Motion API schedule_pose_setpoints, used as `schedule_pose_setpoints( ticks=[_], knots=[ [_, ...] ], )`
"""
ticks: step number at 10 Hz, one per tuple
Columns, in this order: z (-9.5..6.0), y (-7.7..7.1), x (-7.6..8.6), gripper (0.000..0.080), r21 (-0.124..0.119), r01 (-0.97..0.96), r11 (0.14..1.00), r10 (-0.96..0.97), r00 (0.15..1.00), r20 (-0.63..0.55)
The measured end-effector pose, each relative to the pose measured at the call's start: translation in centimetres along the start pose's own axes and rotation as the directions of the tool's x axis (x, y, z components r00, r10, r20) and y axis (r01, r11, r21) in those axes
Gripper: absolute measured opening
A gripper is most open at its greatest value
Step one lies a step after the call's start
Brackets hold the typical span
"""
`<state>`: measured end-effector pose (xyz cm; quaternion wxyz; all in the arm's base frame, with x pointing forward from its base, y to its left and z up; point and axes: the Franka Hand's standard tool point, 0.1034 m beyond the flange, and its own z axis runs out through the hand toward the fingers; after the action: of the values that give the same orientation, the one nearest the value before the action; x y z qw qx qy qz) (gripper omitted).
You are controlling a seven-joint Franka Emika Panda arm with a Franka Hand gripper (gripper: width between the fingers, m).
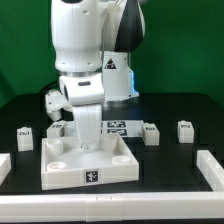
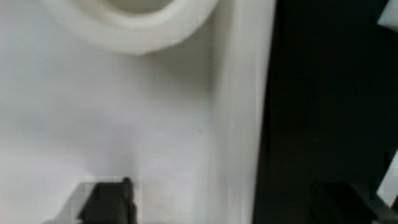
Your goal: Assemble one leg
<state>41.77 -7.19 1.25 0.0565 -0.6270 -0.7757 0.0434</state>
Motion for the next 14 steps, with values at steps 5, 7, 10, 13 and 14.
schedule_pose_setpoints(
  ticks=[5, 7, 10, 13, 14],
  knots=[
    [-0.1, 0.1, -0.1, 0.0067, -0.003, -0.001, 1.0, 0.001, 1.0, 0.001],
    [-0.1, 0.1, -0.1, 0.0067, -0.003, -0.001, 1.0, 0.001, 1.0, 0.001],
    [-0.1, 0.1, -0.1, 0.0067, -0.003, -0.001, 1.0, 0.001, 1.0, 0.001],
    [-0.2, 0.5, 0.8, 0.0067, -0.008, -0.078, 0.997, 0.078, 0.997, 0.001],
    [-0.3, 1.2, 2.1, 0.0067, -0.012, -0.134, 0.991, 0.134, 0.991, 0.001]
  ],
)
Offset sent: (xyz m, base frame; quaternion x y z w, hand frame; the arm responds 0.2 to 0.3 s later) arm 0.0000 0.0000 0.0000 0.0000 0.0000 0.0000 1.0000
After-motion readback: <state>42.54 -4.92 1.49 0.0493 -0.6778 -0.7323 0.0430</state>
